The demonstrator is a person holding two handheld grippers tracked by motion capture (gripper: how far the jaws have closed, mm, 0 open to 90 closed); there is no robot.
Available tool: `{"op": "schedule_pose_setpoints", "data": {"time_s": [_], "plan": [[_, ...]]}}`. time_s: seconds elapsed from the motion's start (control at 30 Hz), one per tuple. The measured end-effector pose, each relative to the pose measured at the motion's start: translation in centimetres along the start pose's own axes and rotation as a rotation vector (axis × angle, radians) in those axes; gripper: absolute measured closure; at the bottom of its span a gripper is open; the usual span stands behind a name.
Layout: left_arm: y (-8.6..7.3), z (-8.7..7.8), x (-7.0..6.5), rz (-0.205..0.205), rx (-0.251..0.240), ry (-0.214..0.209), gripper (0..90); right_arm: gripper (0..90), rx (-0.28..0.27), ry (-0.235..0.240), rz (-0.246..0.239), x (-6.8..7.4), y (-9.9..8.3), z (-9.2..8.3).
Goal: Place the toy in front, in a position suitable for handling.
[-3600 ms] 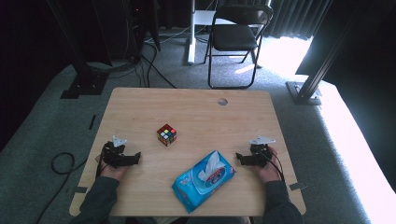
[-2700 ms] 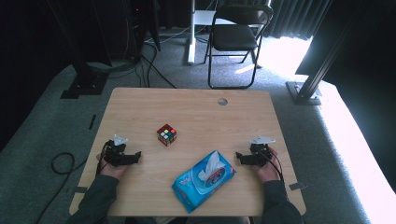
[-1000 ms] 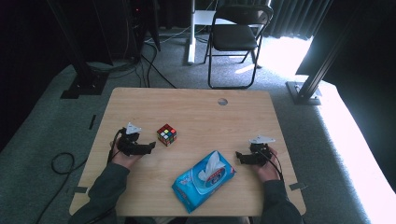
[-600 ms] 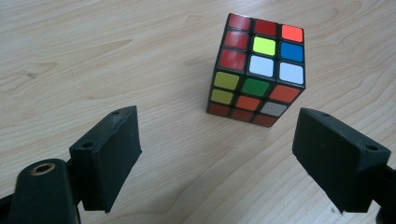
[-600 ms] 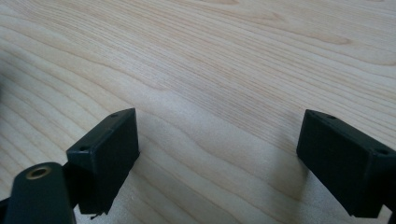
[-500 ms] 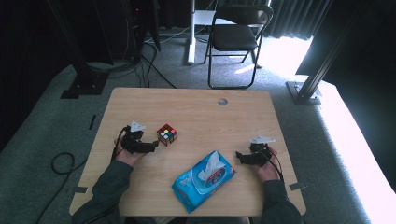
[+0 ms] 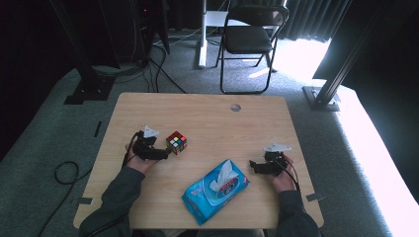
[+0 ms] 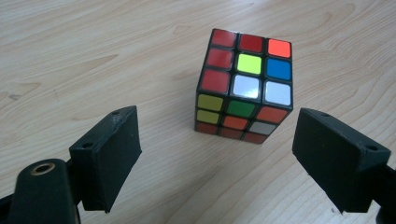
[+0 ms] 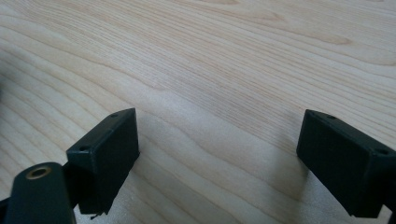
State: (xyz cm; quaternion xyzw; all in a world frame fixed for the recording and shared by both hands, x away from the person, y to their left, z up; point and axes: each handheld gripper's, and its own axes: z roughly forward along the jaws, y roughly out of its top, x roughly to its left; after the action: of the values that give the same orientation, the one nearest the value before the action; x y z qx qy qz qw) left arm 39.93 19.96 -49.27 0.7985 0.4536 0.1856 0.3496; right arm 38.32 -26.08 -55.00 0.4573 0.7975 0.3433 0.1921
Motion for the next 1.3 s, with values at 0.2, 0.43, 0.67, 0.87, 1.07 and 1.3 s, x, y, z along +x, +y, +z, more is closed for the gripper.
{"op": "schedule_pose_setpoints", "data": {"time_s": [0.2, 0.43, 0.67, 0.87, 1.07, 1.3], "plan": [[0.3, 0.5, 0.0, 0.007, 0.009, -0.011, 16.9, 12.4, 0.000, 0.000, 0.000, 0.0, 0.0, 0.0], [0.7, 1.0, -0.4, 0.013, 0.013, -0.029, 20.2, 12.4, 0.000, 0.000, 0.000, 0.0, 0.0, 0.0], [1.0, 1.9, -0.7, 0.034, 0.016, -0.021, 20.2, 12.4, 0.000, 0.000, 0.000, 0.0, 0.0, 0.0], [1.3, 2.7, -0.8, 0.034, 0.015, -0.036, 20.0, 12.4, 0.000, 0.000, 0.000, 0.0, 0.0, 0.0], [1.6, 3.5, -1.0, 0.036, 0.018, -0.042, 20.0, 12.4, 0.000, 0.000, 0.000, 0.0, 0.0, 0.0], [1.8, 4.3, -1.0, 0.048, 0.044, -0.052, 23.0, 12.4, 0.000, 0.000, 0.000, 0.0, 0.0, 0.0]]}}
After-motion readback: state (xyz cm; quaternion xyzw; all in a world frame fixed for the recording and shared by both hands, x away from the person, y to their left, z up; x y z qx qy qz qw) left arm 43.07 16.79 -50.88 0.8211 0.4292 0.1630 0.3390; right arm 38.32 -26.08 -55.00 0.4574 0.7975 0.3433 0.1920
